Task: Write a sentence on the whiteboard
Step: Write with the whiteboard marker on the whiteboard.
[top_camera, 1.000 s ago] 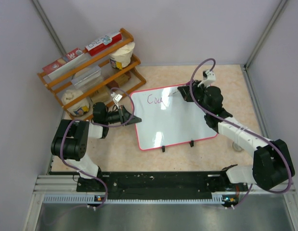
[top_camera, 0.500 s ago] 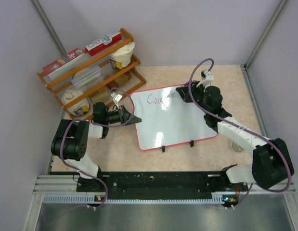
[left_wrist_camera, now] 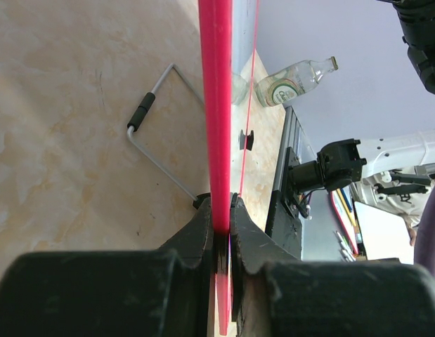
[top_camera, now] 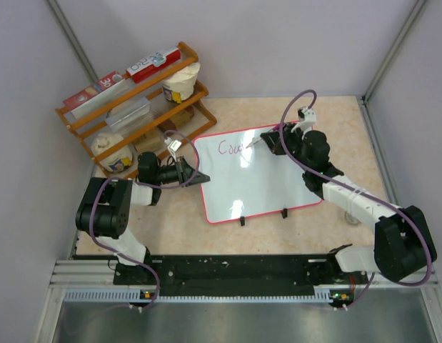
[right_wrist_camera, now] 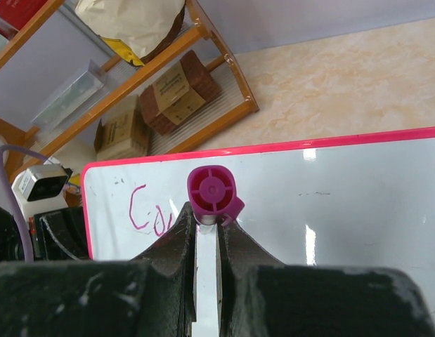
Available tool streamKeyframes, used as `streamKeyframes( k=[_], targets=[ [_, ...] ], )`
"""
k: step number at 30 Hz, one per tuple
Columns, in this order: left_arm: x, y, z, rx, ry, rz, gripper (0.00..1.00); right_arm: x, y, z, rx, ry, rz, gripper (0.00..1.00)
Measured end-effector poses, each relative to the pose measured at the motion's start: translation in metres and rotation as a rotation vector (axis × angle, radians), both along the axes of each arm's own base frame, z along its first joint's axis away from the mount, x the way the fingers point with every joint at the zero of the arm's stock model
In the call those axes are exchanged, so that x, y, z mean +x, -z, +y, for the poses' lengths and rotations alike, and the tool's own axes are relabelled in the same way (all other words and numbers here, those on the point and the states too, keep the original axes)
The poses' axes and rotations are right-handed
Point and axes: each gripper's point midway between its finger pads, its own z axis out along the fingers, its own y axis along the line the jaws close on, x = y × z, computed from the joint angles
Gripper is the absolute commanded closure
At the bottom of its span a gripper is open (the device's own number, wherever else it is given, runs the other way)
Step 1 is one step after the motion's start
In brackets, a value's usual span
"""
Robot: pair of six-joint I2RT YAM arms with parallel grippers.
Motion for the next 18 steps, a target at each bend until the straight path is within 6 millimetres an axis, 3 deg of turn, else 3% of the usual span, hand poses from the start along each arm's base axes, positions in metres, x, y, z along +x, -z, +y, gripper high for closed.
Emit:
streamKeyframes(
  k=[18],
  targets=[
    [0.0001,0.0000,0.0000,0.000,0.000,0.000,1.00,0.0012,0.0007,-0.0063,-0.007,0.033,0.008,1.00]
  ],
)
